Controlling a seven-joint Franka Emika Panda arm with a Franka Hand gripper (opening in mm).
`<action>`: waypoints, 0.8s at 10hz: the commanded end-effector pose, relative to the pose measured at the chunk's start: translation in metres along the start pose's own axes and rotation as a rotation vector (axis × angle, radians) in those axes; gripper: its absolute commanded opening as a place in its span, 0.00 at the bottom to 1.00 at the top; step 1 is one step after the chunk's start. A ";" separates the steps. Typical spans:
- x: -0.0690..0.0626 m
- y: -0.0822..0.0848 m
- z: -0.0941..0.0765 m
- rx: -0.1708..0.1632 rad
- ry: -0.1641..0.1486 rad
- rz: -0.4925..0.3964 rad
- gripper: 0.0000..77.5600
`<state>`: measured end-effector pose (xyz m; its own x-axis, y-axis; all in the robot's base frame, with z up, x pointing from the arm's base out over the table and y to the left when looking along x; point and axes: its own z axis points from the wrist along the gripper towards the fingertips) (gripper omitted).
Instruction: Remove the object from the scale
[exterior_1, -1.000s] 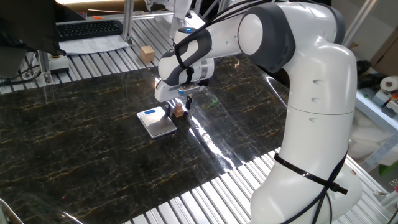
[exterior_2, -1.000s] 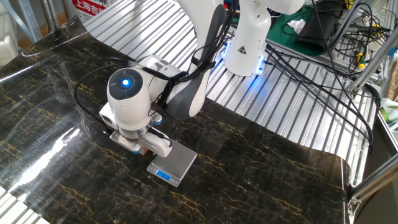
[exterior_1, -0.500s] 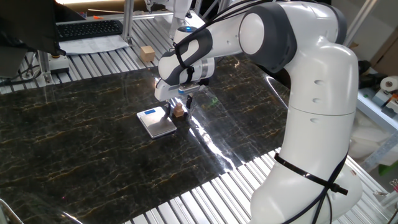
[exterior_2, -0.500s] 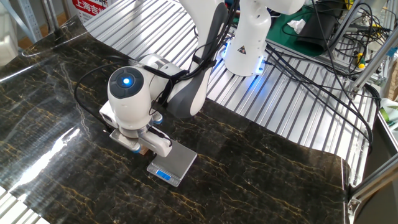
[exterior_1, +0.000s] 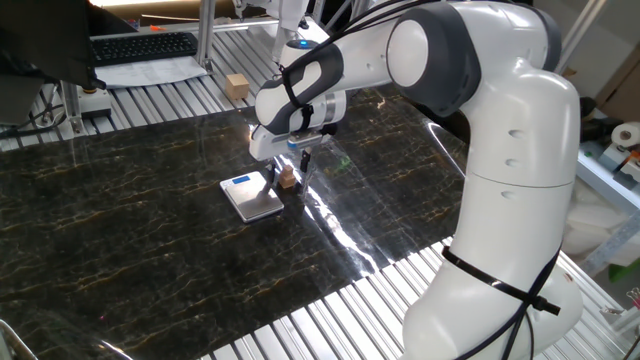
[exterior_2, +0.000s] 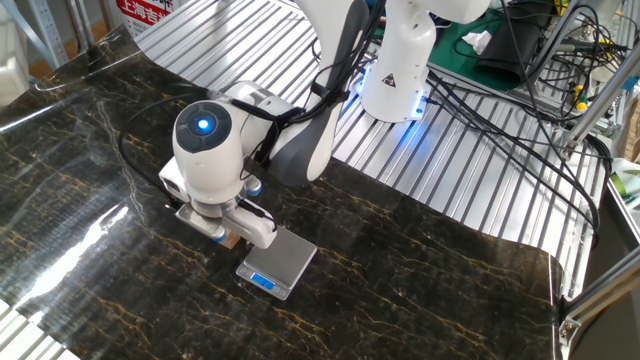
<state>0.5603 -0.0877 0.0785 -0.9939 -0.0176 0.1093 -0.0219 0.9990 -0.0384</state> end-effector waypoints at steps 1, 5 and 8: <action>-0.002 -0.002 -0.011 -0.005 -0.006 -0.005 1.00; 0.002 0.000 -0.039 -0.021 -0.010 0.000 1.00; 0.010 0.014 -0.069 -0.054 -0.031 0.002 1.00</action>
<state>0.5602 -0.0808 0.1303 -0.9952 -0.0185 0.0963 -0.0195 0.9998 -0.0090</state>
